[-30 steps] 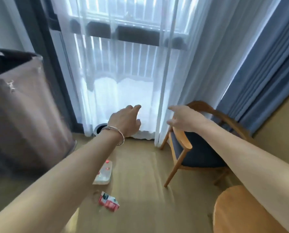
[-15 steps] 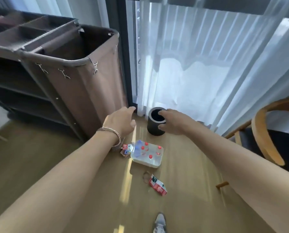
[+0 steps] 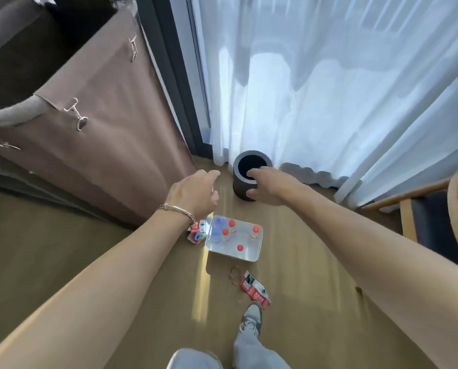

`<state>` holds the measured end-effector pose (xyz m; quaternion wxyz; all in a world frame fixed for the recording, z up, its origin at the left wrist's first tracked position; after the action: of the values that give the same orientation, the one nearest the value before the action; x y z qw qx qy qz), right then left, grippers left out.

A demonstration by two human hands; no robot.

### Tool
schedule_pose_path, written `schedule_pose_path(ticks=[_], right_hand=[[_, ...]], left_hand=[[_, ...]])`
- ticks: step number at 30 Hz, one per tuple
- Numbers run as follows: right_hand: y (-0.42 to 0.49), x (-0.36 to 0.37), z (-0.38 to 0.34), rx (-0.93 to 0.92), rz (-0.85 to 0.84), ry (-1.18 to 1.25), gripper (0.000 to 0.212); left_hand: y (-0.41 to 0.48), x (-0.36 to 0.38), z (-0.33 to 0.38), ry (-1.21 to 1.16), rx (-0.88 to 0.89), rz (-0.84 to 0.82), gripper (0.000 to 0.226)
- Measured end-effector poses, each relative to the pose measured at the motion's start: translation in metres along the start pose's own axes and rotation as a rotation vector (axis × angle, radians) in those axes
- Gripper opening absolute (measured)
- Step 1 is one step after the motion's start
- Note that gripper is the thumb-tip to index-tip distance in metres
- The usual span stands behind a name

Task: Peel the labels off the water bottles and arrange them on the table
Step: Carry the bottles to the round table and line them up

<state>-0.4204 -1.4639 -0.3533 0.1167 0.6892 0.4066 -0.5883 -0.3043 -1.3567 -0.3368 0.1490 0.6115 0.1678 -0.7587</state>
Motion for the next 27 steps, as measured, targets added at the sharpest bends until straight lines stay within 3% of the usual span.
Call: schedule_pose_path(ticks=[10, 18, 27], right_hand=[[0.099, 0.098, 0.051, 0.175, -0.118, 0.111, 0.049], [0.2, 0.272, 0.07, 0.335, -0.269, 0.204, 0.045], [0.255, 0.471, 0.065, 0.32, -0.421, 0.274, 0.045]], left_hand=[[0.118, 0.131, -0.045, 0.014, 0.053, -0.21, 0.042], [0.183, 0.293, -0.124, 0.04, 0.088, -0.372, 0.043], [0.194, 0.453, -0.191, 0.097, 0.108, -0.464, 0.043]])
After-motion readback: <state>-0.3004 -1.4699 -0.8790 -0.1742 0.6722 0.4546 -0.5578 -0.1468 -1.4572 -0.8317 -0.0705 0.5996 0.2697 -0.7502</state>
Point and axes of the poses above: each hand's wrist, its own y-axis towards the middle knuckle, its own x-axis out of the palm, z = x × y, the point moved 5 cm from there along y, towards the middle knuckle, and after that the axes turned 13 degrees about z, right-handed, at the moved point
